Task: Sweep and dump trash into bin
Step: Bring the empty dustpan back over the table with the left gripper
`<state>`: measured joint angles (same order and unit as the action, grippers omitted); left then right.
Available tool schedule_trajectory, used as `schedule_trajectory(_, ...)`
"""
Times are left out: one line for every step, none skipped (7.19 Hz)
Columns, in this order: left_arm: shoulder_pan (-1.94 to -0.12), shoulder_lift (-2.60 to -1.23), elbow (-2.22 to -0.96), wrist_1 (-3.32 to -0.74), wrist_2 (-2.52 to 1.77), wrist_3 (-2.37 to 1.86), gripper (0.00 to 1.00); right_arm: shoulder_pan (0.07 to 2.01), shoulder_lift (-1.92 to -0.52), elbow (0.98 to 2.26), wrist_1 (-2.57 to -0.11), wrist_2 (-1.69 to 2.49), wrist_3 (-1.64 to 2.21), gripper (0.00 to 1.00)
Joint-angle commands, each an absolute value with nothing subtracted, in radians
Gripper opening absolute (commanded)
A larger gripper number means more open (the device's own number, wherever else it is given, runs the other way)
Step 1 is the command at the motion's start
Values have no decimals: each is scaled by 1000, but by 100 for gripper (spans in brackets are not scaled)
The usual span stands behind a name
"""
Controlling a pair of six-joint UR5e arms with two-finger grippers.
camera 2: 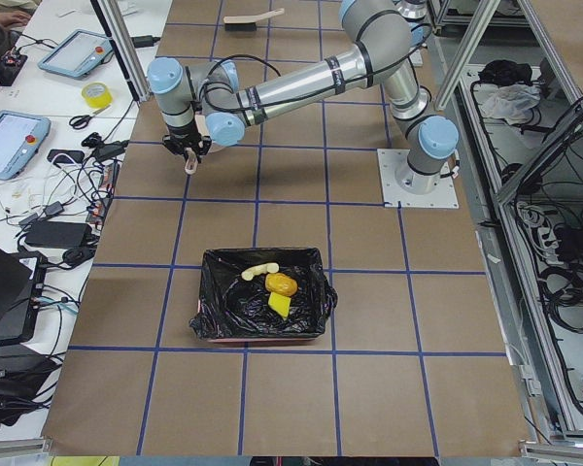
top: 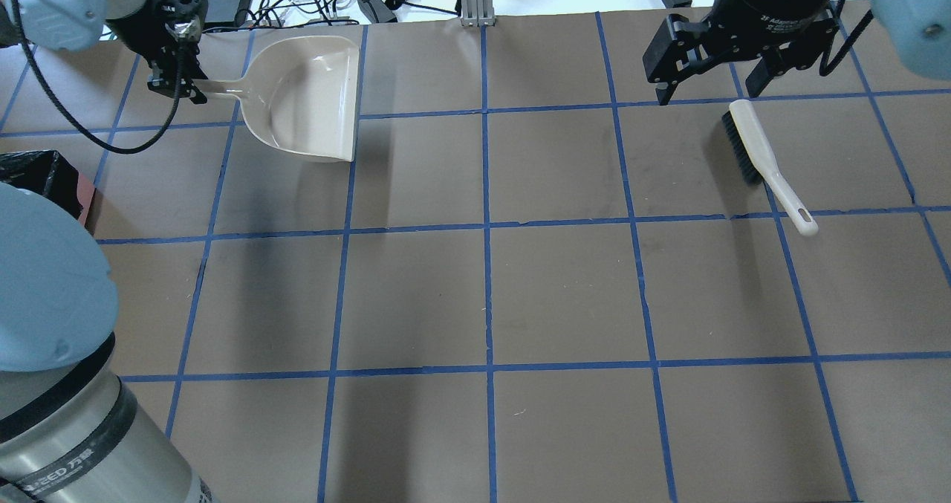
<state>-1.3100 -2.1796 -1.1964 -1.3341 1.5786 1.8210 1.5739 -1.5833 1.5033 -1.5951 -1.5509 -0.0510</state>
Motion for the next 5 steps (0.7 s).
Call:
schedule_trajectory(-1356, -2219, -1200, -1316, 1672, 1825, 0, 1574, -1583, 1503, -1595, -1551, -51, 100)
schedule_trajectory(-1374, -2229, -1204, -1316, 1675, 1859, 0, 1574, -1583, 1503, -1595, -1549, -51, 100)
schedule_trajectory(-1397, -2232, -1221, -1318, 1677, 1873, 0, 1574, -1583, 1503, -1595, -1549, -51, 100)
schedule_trajectory(-1402, -2230, -1230, -1313, 1677, 1875, 0, 1574, -1583, 1503, -1595, -1549, -52, 100)
schedule_trajectory(-1402, -2229, -1239, -1293, 1677, 1909, 0, 1574, -1583, 1503, -1595, -1549, -51, 100)
